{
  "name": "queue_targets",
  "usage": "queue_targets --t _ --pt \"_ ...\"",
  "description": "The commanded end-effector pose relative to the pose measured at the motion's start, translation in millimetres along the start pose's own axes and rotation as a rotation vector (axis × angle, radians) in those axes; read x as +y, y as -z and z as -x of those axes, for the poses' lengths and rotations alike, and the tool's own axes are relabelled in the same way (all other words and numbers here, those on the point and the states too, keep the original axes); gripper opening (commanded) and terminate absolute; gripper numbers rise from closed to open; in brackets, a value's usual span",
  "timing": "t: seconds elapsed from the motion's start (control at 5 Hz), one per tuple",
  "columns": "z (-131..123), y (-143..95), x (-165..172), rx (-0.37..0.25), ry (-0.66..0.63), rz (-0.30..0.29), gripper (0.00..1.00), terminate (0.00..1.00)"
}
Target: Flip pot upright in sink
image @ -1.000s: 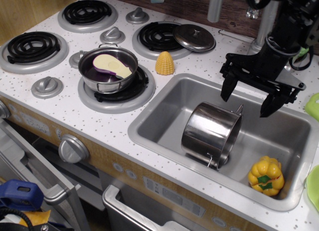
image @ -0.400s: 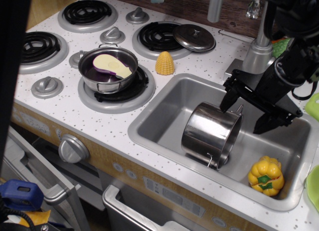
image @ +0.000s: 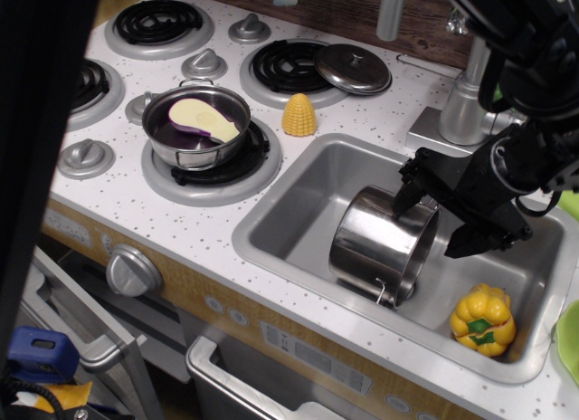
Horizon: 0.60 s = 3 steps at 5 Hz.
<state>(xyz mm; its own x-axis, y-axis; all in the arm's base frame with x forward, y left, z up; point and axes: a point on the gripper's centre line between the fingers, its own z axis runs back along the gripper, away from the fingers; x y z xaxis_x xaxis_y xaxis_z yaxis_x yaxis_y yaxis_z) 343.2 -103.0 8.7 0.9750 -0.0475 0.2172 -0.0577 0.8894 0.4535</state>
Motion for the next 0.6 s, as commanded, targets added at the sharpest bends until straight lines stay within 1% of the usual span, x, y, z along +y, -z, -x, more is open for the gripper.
queue_targets --t 0.0,0.2,0.4 --pt "-6 -1 10 -0.072 0.033 -0.083 1.00 0.00" --pt "-8 8 19 -0.095 0.067 -0.113 1.00 0.00" --pt "-11 12 25 -0.092 0.077 -0.114 0.00 0.00"
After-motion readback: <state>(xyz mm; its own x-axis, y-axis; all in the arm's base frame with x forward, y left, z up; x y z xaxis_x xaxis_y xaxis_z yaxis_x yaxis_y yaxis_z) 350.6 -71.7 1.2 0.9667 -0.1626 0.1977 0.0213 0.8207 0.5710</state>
